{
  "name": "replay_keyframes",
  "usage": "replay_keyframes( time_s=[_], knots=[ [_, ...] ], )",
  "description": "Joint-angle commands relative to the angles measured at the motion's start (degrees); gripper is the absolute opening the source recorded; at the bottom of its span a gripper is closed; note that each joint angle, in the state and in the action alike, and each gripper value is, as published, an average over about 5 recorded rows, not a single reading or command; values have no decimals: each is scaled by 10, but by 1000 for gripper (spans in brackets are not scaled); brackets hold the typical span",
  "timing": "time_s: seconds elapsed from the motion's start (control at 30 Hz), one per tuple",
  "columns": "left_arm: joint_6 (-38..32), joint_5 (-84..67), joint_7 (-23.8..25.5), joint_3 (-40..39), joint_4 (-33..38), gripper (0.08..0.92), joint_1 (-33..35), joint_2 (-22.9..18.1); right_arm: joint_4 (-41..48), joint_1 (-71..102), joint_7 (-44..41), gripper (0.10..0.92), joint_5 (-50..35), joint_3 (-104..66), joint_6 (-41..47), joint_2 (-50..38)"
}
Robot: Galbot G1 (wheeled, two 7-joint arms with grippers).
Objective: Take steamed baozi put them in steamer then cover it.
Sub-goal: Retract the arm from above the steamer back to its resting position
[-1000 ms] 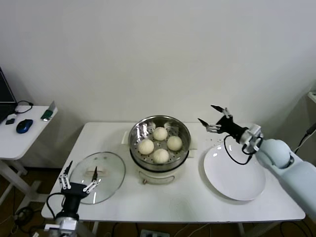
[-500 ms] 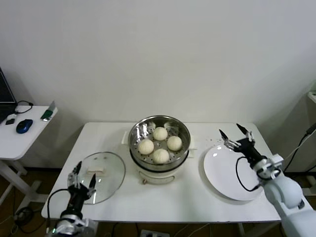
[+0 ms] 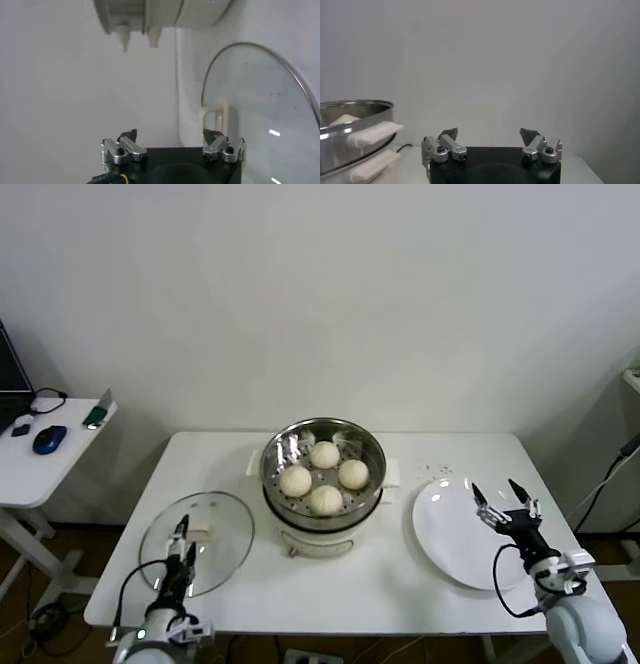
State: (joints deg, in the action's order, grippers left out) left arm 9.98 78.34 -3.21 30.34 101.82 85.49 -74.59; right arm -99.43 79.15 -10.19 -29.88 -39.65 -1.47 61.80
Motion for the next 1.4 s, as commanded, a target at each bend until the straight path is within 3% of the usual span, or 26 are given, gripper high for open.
replay_keyframes(
  time_s=[0.03,0.93,1.4],
  knots=[
    [11,74,-21,-17,-107,823,-81,1,1,31,0,823,21,-30,-3,32],
    [-18,17,-65,-21,-196,815,-161,6,3,38,-16,823,69,-31,-17,59],
    [-37,-15,-67,-21,-194,438,-156,7,13,28,-19,823,85,-30,-25,67]
  ],
)
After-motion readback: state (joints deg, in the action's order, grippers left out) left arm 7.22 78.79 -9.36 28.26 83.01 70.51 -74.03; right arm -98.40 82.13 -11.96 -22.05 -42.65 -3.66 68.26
